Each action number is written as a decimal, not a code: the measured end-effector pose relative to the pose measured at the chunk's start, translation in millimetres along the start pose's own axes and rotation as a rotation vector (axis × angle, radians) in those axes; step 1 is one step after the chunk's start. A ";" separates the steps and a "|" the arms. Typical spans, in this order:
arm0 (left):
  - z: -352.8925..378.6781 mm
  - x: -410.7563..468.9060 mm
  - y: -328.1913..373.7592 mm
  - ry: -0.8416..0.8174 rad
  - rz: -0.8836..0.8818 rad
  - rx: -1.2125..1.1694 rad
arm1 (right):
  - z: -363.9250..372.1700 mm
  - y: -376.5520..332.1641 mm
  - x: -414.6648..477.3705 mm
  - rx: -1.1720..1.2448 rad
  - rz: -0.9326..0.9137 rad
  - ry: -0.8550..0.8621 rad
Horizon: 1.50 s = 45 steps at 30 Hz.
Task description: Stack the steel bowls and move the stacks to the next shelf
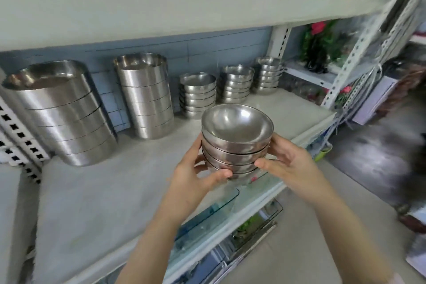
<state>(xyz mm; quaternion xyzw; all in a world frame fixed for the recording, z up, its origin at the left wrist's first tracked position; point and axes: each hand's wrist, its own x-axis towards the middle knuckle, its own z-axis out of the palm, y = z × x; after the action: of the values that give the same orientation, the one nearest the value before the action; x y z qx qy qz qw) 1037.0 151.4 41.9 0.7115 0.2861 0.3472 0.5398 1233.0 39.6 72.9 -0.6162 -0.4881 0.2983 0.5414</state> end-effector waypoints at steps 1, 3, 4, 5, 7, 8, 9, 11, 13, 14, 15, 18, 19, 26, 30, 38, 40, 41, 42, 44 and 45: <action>11.2 17.2 -0.9 -0.012 0.003 0.005 | -12.5 4.6 10.3 -0.001 0.000 0.011; 32.9 48.9 -4.4 -0.027 -0.003 0.007 | -37.5 16.9 29.1 0.001 0.017 0.012; 43.7 63.3 -6.1 -0.034 -0.006 0.005 | -49.4 23.3 38.0 0.004 0.025 0.010; 54.4 77.1 -8.4 -0.039 -0.014 0.004 | -61.4 30.3 46.9 0.009 0.033 0.011; 76.5 102.6 -13.1 -0.035 -0.042 0.006 | -87.2 45.0 66.0 0.009 0.045 0.009; 88.3 115.3 -15.3 -0.025 -0.058 0.005 | -101.1 52.7 76.9 0.007 0.049 0.000; 100.5 127.7 -17.7 -0.009 -0.073 -0.001 | -115.3 60.9 88.4 0.009 0.051 -0.012; 126.1 152.7 -23.9 0.027 -0.110 -0.025 | -143.5 77.6 113.8 0.020 0.057 -0.040; 152.9 178.6 -31.3 0.075 -0.128 -0.045 | -171.9 95.2 141.3 0.026 0.050 -0.089; 166.9 191.5 -34.9 0.105 -0.132 -0.044 | -186.7 104.1 156.1 0.025 0.046 -0.119; 180.3 203.7 -37.7 0.134 -0.142 -0.041 | -201.7 112.4 170.8 0.025 0.048 -0.148; 220.0 237.6 -40.8 0.216 -0.171 -0.028 | -244.7 132.4 211.3 0.029 0.070 -0.223; 232.2 247.5 -39.8 0.238 -0.181 -0.013 | -257.4 137.3 222.6 0.032 0.082 -0.244; 292.4 298.4 -47.8 0.384 -0.249 0.036 | -314.8 168.1 282.4 0.040 0.117 -0.357; 308.4 309.2 -57.4 0.445 -0.266 0.041 | -327.5 183.6 298.4 0.045 0.124 -0.420; 319.8 321.1 -62.9 0.474 -0.274 0.024 | -339.1 199.1 318.5 0.078 0.131 -0.515; 321.5 323.3 -66.0 0.479 -0.256 0.029 | -339.0 200.7 322.1 0.103 0.128 -0.532; 322.2 323.9 -66.8 0.482 -0.256 0.027 | -338.5 199.9 322.8 0.103 0.118 -0.536; 323.5 323.5 -66.6 0.484 -0.253 0.033 | -337.3 201.7 323.2 0.106 0.109 -0.538; 324.9 324.0 -68.2 0.485 -0.249 0.060 | -336.0 203.0 322.3 0.093 0.105 -0.526; 326.6 324.2 -64.3 0.483 -0.256 0.068 | -334.7 203.1 321.0 0.104 0.119 -0.526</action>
<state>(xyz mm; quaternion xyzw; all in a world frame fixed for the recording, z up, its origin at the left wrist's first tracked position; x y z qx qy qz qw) 1490.2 235.1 -17.8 0.5837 0.5058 0.4259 0.4712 1700.5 223.2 8.9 -0.5166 -0.5588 0.5040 0.4085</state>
